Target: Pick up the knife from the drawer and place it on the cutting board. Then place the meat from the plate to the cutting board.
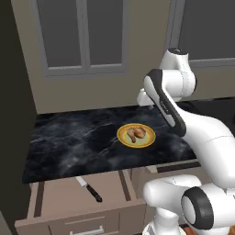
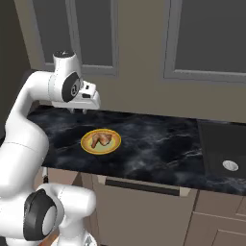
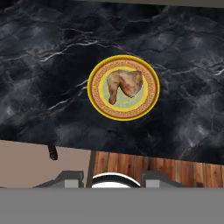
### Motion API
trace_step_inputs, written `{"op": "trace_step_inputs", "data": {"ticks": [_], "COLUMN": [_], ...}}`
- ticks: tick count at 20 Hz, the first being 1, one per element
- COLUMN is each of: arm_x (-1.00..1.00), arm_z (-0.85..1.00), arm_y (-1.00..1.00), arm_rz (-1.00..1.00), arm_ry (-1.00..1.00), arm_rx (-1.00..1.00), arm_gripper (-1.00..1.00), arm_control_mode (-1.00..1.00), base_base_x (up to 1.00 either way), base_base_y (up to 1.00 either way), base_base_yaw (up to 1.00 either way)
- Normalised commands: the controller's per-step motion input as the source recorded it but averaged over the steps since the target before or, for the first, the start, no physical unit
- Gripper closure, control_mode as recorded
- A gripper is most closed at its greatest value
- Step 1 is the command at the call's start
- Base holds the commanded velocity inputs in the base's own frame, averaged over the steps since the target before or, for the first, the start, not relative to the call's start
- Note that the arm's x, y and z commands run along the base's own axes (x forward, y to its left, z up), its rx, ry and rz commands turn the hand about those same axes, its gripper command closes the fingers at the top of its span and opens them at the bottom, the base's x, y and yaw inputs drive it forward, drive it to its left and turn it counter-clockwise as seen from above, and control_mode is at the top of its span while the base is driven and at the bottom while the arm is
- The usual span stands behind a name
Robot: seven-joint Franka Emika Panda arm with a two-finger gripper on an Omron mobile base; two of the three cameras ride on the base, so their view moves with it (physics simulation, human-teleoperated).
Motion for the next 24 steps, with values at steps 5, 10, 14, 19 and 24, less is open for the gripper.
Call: {"op": "trace_step_inputs", "data": {"ticks": [5, 10, 14, 19, 24], "arm_x": [0.0, 0.0, 0.0, 0.0, 0.0], "arm_z": [0.0, 0.0, 0.0, 0.0, 0.0], "arm_y": [0.0, 0.0, 0.0, 0.0, 0.0], "arm_rz": [0.0, 0.0, 0.0, 0.0, 0.0], "arm_ry": [0.0, 0.0, 0.0, 0.0, 0.0], "arm_rx": [0.0, 0.0, 0.0, 0.0, 0.0], "arm_gripper": [-1.0, -1.0, -1.0, -1.0, -1.0], "arm_control_mode": [1.0, 1.0, 1.0, 1.0, 1.0], "base_base_x": [-0.23, -0.63, -0.49, -0.11, 0.0], "base_base_y": [-0.05, -0.09, -0.12, -0.23, -0.55], "base_base_yaw": [0.12, 0.34, 0.42, 0.45, 0.4]}}
